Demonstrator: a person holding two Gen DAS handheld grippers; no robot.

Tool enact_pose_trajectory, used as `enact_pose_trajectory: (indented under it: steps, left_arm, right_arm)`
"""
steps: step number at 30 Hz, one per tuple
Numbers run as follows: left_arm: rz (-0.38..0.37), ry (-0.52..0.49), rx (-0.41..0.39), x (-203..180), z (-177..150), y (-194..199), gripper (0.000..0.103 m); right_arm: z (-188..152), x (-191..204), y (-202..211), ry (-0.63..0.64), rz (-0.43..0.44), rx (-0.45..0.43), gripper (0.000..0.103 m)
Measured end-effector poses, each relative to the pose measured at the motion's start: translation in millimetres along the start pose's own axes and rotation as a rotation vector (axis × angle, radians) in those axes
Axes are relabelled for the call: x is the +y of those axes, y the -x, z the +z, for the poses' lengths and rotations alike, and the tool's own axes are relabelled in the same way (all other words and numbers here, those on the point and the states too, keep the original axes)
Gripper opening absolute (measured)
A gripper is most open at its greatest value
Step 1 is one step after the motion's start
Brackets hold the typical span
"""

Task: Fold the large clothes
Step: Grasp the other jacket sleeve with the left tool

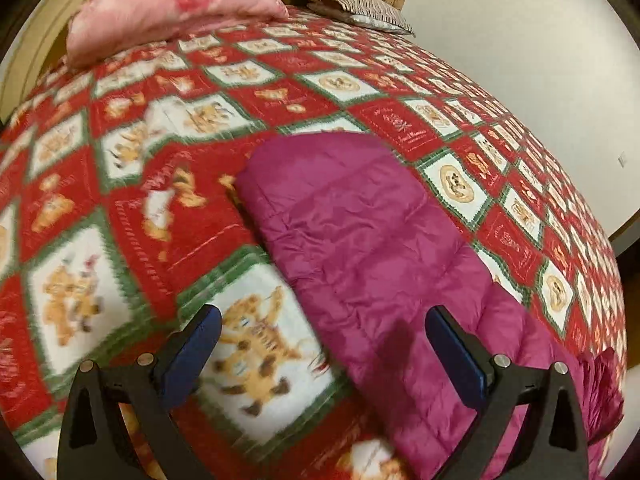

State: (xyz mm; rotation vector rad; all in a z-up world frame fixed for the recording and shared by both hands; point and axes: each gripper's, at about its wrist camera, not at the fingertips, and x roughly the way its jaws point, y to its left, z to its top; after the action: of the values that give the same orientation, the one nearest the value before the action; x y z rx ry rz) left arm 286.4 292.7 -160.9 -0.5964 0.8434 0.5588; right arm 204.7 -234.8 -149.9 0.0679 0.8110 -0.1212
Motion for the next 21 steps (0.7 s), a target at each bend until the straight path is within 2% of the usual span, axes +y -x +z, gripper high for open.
enact_pose_trajectory:
  steps: [2,3,4,5,7,8,11,13,16,19,21]
  left_arm:
    - [0.014,-0.037,-0.027,-5.0,-3.8,-2.4,0.101]
    - [0.016,-0.055,-0.039,-8.7,-5.7,-5.2,0.097]
    - [0.018,-0.068,-0.052,-11.0,-7.4,-5.5,0.078]
    - [0.024,-0.085,-0.066,-13.3,-8.4,-5.7,0.066]
    - [0.024,-0.108,-0.087,-14.6,-7.6,-4.4,0.022]
    - [0.005,-0.099,-0.092,-12.1,-5.5,-3.2,0.013]
    - [-0.028,-0.086,-0.11,-7.5,-0.1,6.7,0.006]
    - [-0.061,-0.113,-0.173,-14.9,2.2,25.3,0.005]
    - [-0.101,-0.219,-0.269,-43.9,0.7,59.5,0.005]
    - [-0.172,-0.332,-0.359,-80.9,-9.6,98.4,0.005]
    - [-0.274,-0.422,-0.412,-111.5,-25.1,131.4,0.005]
  right_arm:
    - [-0.1,1.3,-2.5,0.007,-0.004,0.009,0.095]
    - [-0.3,1.7,-3.3,0.01,-0.005,0.012,0.096]
    - [-0.3,2.6,-4.3,0.013,-0.007,0.016,0.096]
    - [-0.1,2.9,-5.2,0.015,-0.008,0.018,0.097]
    - [-1.0,3.2,-5.7,0.016,-0.009,0.019,0.097]
    - [-1.1,3.0,-6.1,0.016,-0.008,0.02,0.097]
    - [-1.3,3.1,-5.9,0.012,-0.006,0.019,0.097]
    - [-1.2,2.0,-6.5,0.005,0.001,0.018,0.097]
    - [-1.6,0.4,-6.9,-0.006,0.011,0.018,0.097]
    - [-2.1,-0.4,-6.5,-0.01,0.016,0.016,0.097]
    - [-2.3,-1.3,-6.3,-0.017,0.022,0.014,0.097]
